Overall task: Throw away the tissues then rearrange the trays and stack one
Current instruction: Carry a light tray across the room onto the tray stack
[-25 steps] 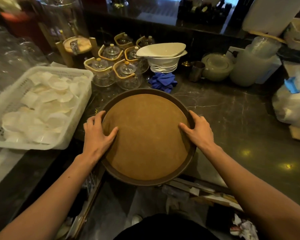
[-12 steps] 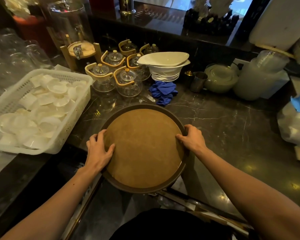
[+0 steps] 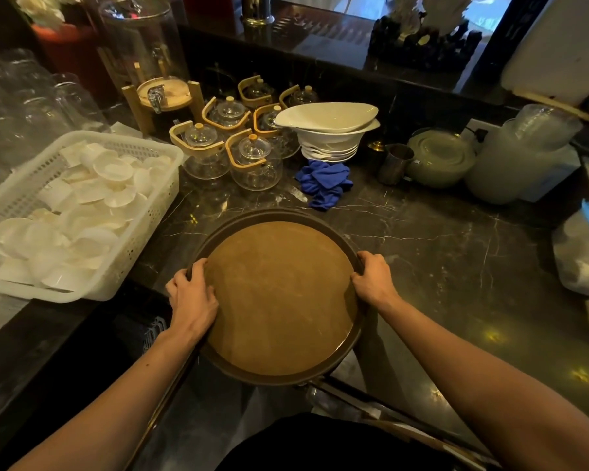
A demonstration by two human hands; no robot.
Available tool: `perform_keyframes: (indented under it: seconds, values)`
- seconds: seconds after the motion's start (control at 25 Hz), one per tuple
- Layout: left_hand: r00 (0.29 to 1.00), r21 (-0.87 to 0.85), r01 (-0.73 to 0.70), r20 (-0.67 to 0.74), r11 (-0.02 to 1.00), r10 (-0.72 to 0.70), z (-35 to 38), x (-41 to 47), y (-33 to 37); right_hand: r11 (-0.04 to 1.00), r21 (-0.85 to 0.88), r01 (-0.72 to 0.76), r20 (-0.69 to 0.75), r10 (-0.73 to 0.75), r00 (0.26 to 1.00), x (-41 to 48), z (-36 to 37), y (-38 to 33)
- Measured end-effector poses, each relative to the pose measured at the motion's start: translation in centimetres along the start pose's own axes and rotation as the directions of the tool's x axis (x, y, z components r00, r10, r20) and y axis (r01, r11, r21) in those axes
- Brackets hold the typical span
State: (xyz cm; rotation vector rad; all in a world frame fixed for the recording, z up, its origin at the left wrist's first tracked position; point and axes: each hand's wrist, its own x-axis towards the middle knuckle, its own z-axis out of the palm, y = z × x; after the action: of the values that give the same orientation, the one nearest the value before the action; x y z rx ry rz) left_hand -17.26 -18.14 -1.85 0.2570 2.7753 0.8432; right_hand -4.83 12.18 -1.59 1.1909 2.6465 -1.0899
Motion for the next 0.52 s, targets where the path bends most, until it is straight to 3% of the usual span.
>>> perform_keyframes:
  seconds: [0.32, 0.52]
  values:
    - [0.998, -0.010, 0.054, -0.036, 0.999, -0.054, -0.3, -0.1, -0.3, 0.998, 0.064, 0.020, -0.023, -0.018, 1.000, -0.4, 0.9, -0.4]
    - [0.997, -0.144, -0.002, -0.073, 0.990, -0.008, -0.2, -0.3, -1.5, 0.992, 0.118, 0.041, -0.082, -0.032, 0.996, -0.9, 1.8, -0.2]
